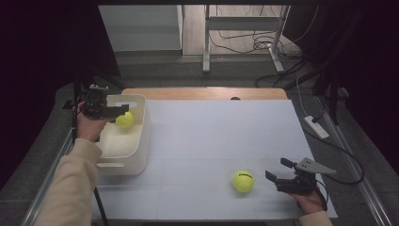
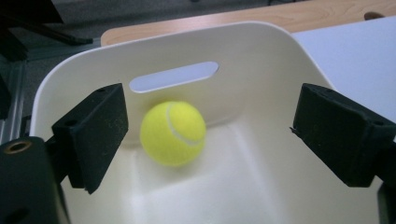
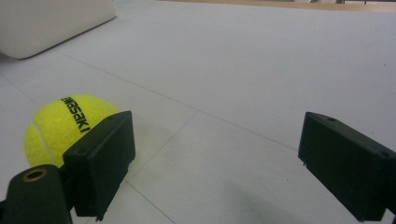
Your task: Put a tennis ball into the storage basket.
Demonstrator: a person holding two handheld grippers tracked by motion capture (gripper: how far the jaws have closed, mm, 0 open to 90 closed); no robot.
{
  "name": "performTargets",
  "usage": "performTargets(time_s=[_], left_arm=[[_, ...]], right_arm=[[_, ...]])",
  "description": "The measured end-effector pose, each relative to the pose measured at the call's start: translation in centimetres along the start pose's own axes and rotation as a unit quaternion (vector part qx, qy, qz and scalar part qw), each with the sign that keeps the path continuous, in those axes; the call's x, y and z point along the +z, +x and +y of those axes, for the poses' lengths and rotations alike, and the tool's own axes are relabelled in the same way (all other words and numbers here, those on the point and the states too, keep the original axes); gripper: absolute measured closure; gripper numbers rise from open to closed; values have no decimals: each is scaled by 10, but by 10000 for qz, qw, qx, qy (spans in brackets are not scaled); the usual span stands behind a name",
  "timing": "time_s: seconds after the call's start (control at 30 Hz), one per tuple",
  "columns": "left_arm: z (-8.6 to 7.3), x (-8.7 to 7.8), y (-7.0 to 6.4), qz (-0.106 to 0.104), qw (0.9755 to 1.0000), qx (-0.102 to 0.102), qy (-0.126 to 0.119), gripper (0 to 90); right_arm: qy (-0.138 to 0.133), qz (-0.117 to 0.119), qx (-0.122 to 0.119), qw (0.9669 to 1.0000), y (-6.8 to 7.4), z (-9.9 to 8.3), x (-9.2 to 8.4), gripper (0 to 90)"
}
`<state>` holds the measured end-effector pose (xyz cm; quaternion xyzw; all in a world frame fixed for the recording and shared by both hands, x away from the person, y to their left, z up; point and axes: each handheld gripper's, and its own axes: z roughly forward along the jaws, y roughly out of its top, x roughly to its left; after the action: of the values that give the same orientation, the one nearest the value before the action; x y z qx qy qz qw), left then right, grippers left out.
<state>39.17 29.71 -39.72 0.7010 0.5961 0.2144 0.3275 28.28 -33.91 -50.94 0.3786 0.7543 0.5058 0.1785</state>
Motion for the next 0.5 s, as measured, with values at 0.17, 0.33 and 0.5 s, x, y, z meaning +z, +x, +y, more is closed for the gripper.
performTargets(time_s=[0.17,0.33,0.5], left_arm=[[-3,-7,-1,-242,9995,-8,-226,103],[-6,-12,-4,-388,9984,111,-398,105],[-8,-19,-10,-587,9963,224,-593,109]], right_arm=[[2,-3,0,10000,0,0,0,109],[2,-4,-4,10000,0,0,1,109],[12,-4,-4,10000,0,0,0,109]])
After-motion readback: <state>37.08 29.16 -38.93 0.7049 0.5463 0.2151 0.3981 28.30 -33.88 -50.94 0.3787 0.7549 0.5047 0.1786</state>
